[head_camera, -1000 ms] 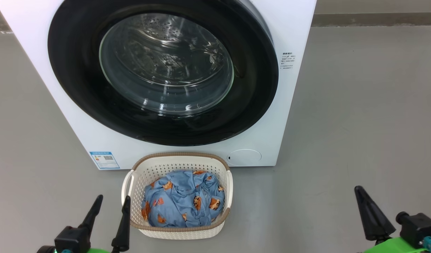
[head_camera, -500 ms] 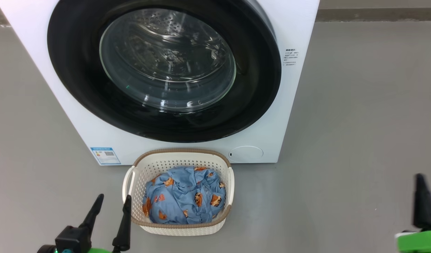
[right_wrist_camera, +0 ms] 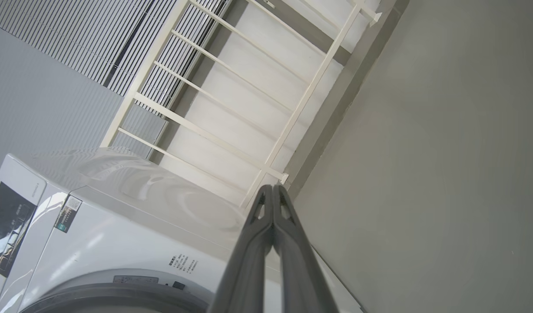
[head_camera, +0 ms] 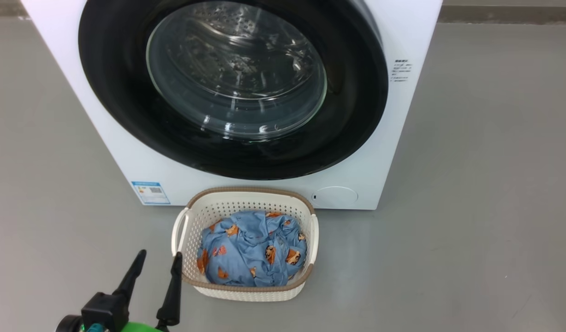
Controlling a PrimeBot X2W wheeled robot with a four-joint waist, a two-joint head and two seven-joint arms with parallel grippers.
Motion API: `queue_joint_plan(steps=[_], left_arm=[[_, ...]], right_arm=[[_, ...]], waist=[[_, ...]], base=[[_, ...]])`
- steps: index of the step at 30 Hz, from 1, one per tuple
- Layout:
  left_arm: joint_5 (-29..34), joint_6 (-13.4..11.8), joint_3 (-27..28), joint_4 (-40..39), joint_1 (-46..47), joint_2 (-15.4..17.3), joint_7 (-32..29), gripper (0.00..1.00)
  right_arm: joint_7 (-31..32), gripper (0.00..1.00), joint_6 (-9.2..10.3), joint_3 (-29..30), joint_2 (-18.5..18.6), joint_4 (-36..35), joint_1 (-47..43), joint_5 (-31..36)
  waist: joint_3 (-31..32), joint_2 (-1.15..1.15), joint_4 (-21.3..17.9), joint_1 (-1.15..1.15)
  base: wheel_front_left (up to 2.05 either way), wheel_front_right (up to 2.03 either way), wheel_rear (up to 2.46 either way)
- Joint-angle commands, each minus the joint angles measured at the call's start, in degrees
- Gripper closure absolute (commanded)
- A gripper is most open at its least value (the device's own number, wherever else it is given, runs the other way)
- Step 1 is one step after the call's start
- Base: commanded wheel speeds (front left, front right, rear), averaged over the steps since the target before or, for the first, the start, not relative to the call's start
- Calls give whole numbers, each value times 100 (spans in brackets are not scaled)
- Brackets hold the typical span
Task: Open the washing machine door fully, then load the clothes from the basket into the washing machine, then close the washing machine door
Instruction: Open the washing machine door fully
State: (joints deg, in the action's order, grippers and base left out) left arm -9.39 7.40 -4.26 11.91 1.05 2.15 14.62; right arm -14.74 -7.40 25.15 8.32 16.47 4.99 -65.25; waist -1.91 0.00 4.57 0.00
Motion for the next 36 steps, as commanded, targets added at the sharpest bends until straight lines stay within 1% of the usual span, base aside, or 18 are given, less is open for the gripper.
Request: queue_joint_plan(steps=[1,6,9,13,18,22,31,36], left_arm=[[-46,9,138,-178,226,73,38,0],[-60,9,22,-223,319,73,38,0],[-75,9,-25,-258,397,73,38,0],[-94,9,-96,-299,481,73,38,0],[-118,9,-177,-400,588,73,38,0],[-173,-4,-216,-458,664,73,38,0],[-241,-152,-430,-673,867,73,38,0],[-237,-250,-491,-732,906,73,38,0]], right_arm=[[-26,100,-9,-113,213,-76,229,-302],[-26,100,-9,-45,519,69,402,-1427],[40,100,-9,37,727,161,534,-1991],[258,100,-9,175,944,310,736,-2440],[618,100,-9,165,1128,427,1120,-2638],[871,100,-9,124,1200,422,1390,-2707],[1656,100,-9,38,1302,282,2143,-2827],[2038,100,-9,-30,1331,209,2524,-2784]], waist=[[-55,0,62,0],[-222,0,230,0],[-345,0,330,0],[-532,0,442,0],[-847,0,527,0],[-1047,0,575,0],[-1622,0,724,0],[-1843,0,770,0]], base=[[0,0,0],[0,0,0],[0,0,0],[0,0,0],[0,0,0],[0,0,0],[0,0,0],[0,0,0]])
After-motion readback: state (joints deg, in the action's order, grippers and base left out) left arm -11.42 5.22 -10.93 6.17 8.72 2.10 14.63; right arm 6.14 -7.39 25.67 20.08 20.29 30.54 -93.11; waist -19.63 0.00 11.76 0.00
